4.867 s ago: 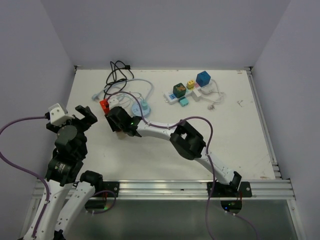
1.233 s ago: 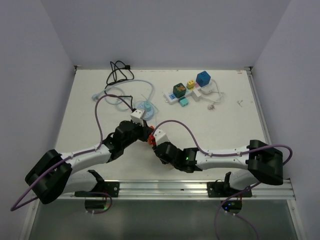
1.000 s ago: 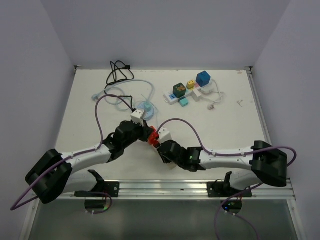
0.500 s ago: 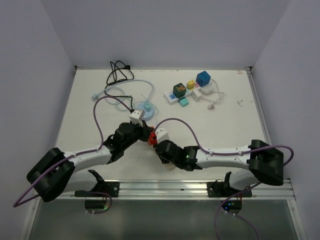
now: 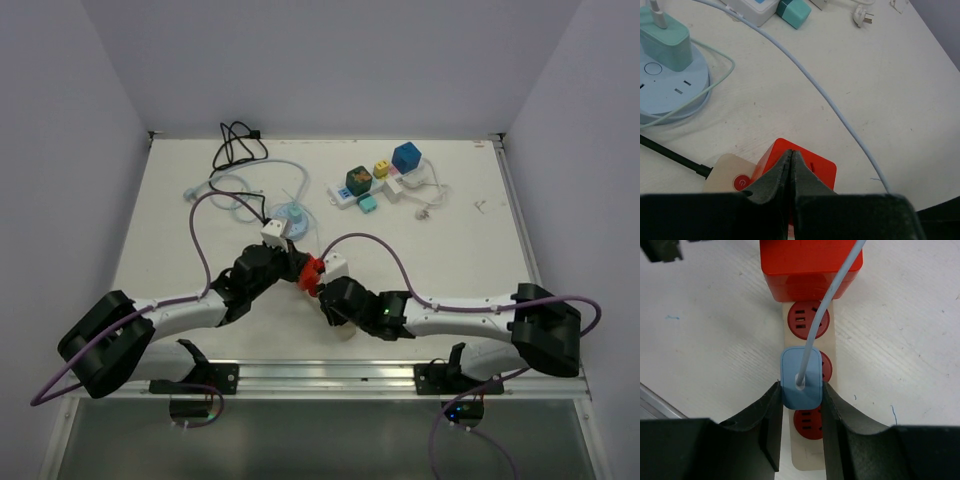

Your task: Pull the plug off the socket

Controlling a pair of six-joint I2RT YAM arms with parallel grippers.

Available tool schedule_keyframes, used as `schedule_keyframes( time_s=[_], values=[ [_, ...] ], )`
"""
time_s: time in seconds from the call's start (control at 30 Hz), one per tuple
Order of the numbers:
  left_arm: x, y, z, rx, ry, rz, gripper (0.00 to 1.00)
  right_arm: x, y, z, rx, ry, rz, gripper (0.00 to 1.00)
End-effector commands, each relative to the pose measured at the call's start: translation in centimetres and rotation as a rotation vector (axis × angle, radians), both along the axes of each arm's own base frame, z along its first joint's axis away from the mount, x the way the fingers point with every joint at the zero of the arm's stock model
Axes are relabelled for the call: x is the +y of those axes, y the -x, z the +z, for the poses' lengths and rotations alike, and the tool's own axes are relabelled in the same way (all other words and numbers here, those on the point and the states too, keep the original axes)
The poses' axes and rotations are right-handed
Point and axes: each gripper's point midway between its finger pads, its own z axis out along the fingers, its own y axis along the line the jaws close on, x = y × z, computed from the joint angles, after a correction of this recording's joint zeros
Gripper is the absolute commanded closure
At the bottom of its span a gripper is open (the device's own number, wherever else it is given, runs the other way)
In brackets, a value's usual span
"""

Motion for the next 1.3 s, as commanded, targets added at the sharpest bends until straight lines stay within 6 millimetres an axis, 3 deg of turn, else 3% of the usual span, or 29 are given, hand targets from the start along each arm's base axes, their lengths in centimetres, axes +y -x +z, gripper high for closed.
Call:
schedule_keyframes(
  time_s=[0.0,0.13,0.23,0.3,0.33,0.47,0.67,0.73,0.8,0.97,1.07,1.1,1.17,1.23,1.27],
  values=[
    [3.5,2.6,-6.9,0.179,-0.192,0.044,0.95,0.5,0.1,2.1,0.091,-0.203,0.004,1.0],
    [3.8,2.6,-7.1,0.18,-0.204,0.06,0.97,0.7,-0.1,2.3,0.081,-0.178,0.021,1.0],
    [3.8,2.5,-7.0,0.178,-0.204,0.063,0.97,0.3,-0.6,2.0,-0.001,-0.058,-0.007,1.0],
    [3.8,2.5,-7.1,0.179,-0.206,0.062,0.97,0.8,0.1,2.3,-0.044,0.023,0.011,1.0],
    [3.8,2.5,-7.1,0.178,-0.207,0.06,0.97,0.5,-0.3,1.6,-0.073,0.081,-0.018,1.0],
    [4.0,2.6,-7.5,0.188,-0.218,0.068,0.98,-0.3,-0.6,2.0,-0.139,0.183,-0.075,1.0],
    [4.7,3.0,-8.3,0.223,-0.21,0.114,0.98,0.8,0.2,2.7,0.031,-0.107,-0.036,1.0],
    [4.8,3.2,-8.4,0.222,-0.193,0.114,0.98,0.9,-0.9,3.6,0.071,-0.228,-0.054,1.0],
    [4.7,3.3,-8.4,0.217,-0.184,0.116,0.99,0.9,-0.1,3.8,0.133,-0.303,-0.004,1.0],
    [5.3,3.4,-9.0,0.231,-0.211,0.145,1.0,1.8,0.4,4.5,0.183,-0.353,0.05,1.0],
    [5.3,3.4,-9.0,0.228,-0.217,0.148,1.0,1.4,-0.4,4.3,0.139,-0.285,0.032,1.0],
    [5.4,3.3,-9.0,0.227,-0.221,0.152,1.0,0.4,-1.8,4.1,0.052,-0.215,-0.026,1.0],
    [5.3,3.4,-9.1,0.231,-0.227,0.15,1.0,0.6,-0.9,5.0,-0.038,-0.102,-0.009,1.0],
    [5.2,3.3,-9.1,0.229,-0.23,0.151,1.0,-0.4,-0.5,4.3,-0.132,0.086,-0.017,1.0],
    [5.2,3.3,-9.2,0.231,-0.235,0.152,1.0,0.4,-0.7,5.2,-0.149,0.096,-0.02,1.0]
  ],
)
